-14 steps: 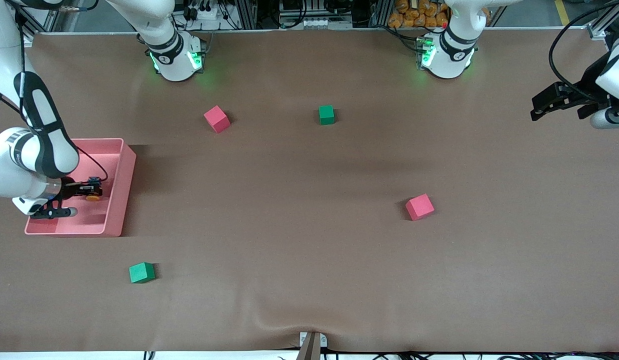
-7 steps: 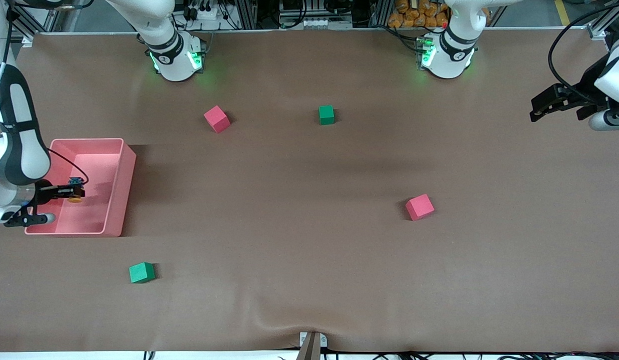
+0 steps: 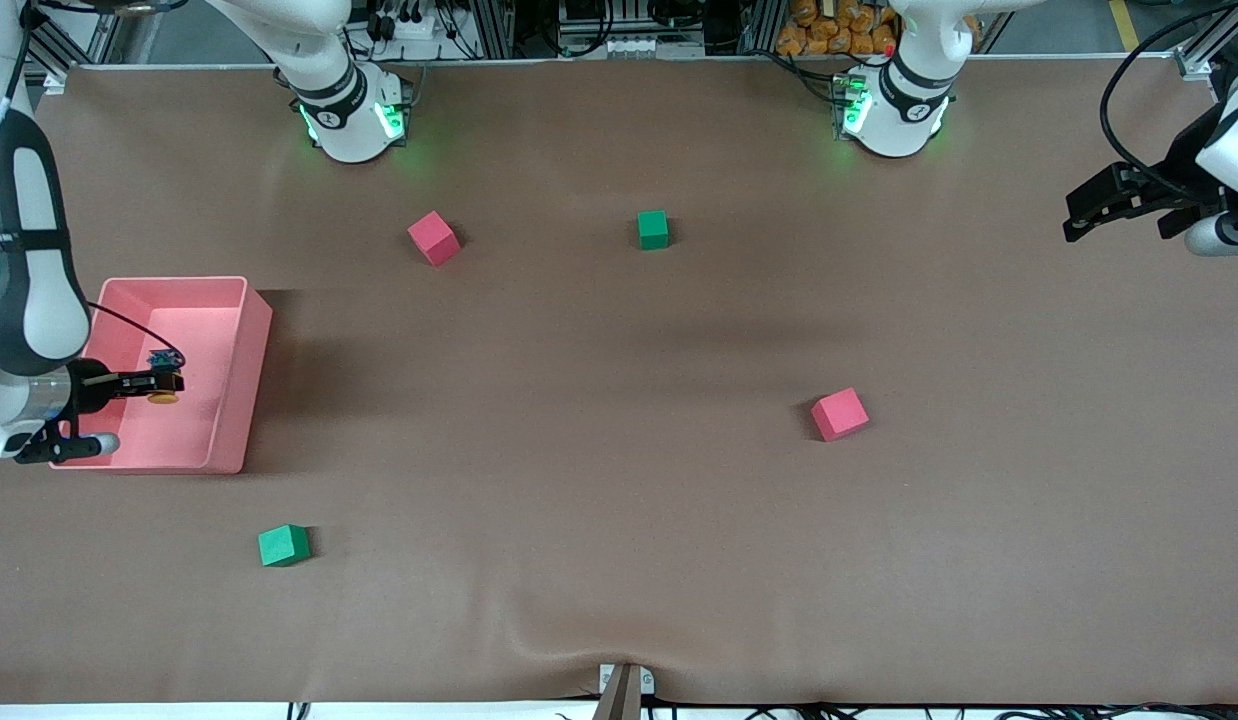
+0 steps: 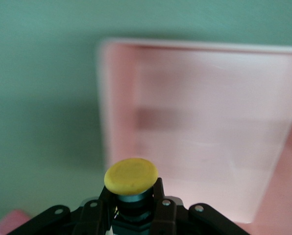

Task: Place and upright button with both arms
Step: 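Carry the button out of the tray toward the table middle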

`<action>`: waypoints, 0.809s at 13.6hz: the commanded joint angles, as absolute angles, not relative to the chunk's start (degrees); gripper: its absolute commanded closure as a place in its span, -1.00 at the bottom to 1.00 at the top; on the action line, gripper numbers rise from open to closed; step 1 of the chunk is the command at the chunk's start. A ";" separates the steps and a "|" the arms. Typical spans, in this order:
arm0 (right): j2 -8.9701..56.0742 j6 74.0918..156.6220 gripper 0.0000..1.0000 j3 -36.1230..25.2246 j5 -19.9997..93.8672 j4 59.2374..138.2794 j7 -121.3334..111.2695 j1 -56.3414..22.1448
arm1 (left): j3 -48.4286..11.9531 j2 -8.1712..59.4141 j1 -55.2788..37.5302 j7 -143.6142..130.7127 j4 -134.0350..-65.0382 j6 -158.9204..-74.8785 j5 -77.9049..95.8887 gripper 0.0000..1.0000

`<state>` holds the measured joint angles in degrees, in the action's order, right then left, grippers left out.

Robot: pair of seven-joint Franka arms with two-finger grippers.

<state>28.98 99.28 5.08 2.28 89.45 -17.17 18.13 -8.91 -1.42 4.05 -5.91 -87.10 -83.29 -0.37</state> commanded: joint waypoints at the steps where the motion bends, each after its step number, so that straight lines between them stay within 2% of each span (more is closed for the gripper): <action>1: 28.65 95.37 1.00 4.92 6.14 85.44 -8.30 12.51 | -9.23 -1.58 4.48 -4.75 -86.22 -82.09 0.17 -1.00; 7: 31.98 96.84 1.00 4.92 15.64 78.42 17.10 -8.22 | -9.58 -1.49 4.48 -4.92 -86.22 -82.18 0.26 -1.00; 10: 38.30 103.25 1.00 5.01 15.73 71.47 22.94 -19.48 | -9.67 -1.41 4.48 -4.92 -86.40 -82.18 0.09 -1.00; 11: 39.97 108.06 1.00 5.01 15.73 71.02 23.11 -23.25 | -9.67 -1.41 4.48 -4.92 -86.31 -82.18 0.00 -1.00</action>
<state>34.36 104.68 5.93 14.72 76.83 22.18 -18.25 -9.32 -1.42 4.06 -5.91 -87.08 -83.15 -0.37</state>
